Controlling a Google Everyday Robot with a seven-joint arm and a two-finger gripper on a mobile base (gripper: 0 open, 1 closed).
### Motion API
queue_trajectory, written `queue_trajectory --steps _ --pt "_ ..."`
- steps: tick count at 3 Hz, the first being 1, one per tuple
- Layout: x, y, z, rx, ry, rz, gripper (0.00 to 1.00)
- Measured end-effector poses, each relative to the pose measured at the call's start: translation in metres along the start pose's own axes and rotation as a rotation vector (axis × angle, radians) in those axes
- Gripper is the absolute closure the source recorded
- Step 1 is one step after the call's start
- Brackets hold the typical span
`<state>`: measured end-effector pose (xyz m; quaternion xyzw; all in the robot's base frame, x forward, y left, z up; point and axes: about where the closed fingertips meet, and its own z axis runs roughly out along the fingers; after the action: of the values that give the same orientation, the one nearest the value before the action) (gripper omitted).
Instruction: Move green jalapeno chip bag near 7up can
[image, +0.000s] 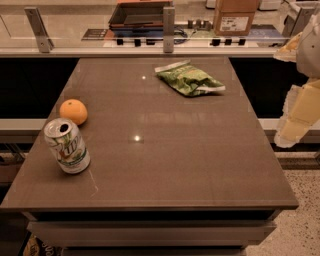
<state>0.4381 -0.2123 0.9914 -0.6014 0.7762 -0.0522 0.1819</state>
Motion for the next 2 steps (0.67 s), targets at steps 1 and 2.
queue_trajectory --steps 1,2 --pt "0.0 0.0 0.0 0.0 0.0 0.0 0.0" --pt "-0.001 -0.005 -0.0003 0.016 -0.012 0.017 0.0"
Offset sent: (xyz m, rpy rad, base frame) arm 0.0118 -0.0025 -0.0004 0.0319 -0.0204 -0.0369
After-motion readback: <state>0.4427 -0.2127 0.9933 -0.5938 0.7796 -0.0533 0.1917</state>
